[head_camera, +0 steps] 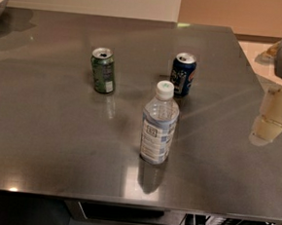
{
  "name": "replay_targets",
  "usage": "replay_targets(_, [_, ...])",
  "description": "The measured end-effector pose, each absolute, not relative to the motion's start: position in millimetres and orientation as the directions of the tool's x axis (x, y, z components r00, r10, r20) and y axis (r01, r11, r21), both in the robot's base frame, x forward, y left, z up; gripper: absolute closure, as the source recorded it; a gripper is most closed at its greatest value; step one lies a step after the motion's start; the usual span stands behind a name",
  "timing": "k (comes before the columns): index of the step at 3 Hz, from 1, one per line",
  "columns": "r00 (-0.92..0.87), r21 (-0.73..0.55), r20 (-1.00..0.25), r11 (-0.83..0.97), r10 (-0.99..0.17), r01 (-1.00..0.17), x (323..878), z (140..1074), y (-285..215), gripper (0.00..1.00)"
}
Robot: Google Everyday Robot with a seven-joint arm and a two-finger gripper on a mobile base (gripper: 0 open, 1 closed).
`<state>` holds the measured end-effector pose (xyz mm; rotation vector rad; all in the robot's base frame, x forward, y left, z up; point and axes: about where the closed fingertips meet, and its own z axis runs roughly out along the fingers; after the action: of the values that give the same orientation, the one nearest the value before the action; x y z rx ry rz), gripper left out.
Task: Move pepsi can near blue plastic bottle
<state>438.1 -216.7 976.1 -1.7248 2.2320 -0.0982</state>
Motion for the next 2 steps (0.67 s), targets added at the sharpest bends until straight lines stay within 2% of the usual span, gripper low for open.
replay_targets(2, [-0.221, -0.235, -0.214, 0.27, -0.951, -0.934, 443.5, 979.5, -217.6, 0.0])
